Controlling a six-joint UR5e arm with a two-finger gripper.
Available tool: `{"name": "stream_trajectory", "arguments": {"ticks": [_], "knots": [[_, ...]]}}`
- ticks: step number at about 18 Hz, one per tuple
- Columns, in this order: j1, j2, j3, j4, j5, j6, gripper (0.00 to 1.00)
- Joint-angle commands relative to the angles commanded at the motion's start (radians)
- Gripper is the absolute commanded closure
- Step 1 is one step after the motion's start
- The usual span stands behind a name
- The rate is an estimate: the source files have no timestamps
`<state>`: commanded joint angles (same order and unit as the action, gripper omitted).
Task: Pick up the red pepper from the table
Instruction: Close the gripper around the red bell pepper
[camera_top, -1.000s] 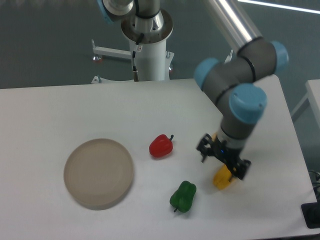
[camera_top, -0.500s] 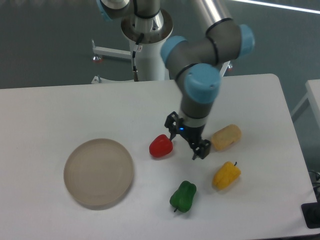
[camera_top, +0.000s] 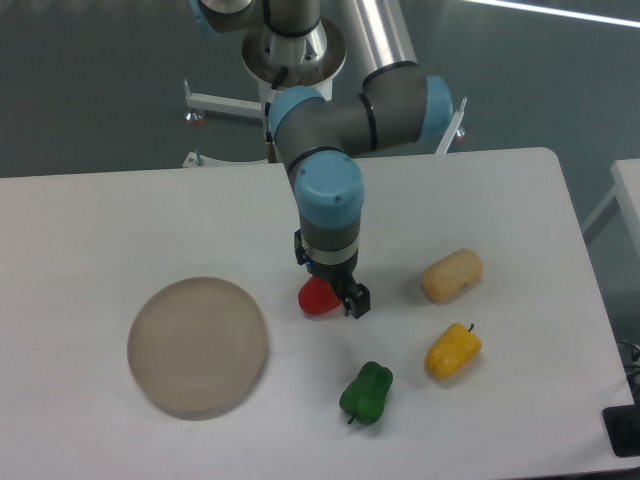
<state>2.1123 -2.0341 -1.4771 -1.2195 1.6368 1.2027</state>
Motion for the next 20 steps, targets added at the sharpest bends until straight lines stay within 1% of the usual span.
{"name": "stream_trajectory", "arguments": {"ticks": [2,3,6,9,12,17,20], "knots": [[0.0,0.003,-0.018,0.005,0.0,-0.005,0.0],[0.0,-0.001,-0.022,0.017,0.0,-0.011,0.0],[0.0,-0.003,-0.057,0.073,0.0,-0.026,0.0],[-0.002,-0.005,-0.066,0.081,0.0,-0.028,0.0],[-0.002,-0.018,-0.069,0.087,0.002,-0.026,0.0],[-0.002,-0.021,-0.092,0.091,0.0,-0.025,0.0],[-0.002,-0.028,-0.091,0.097,0.002,-0.022,0.0]]}}
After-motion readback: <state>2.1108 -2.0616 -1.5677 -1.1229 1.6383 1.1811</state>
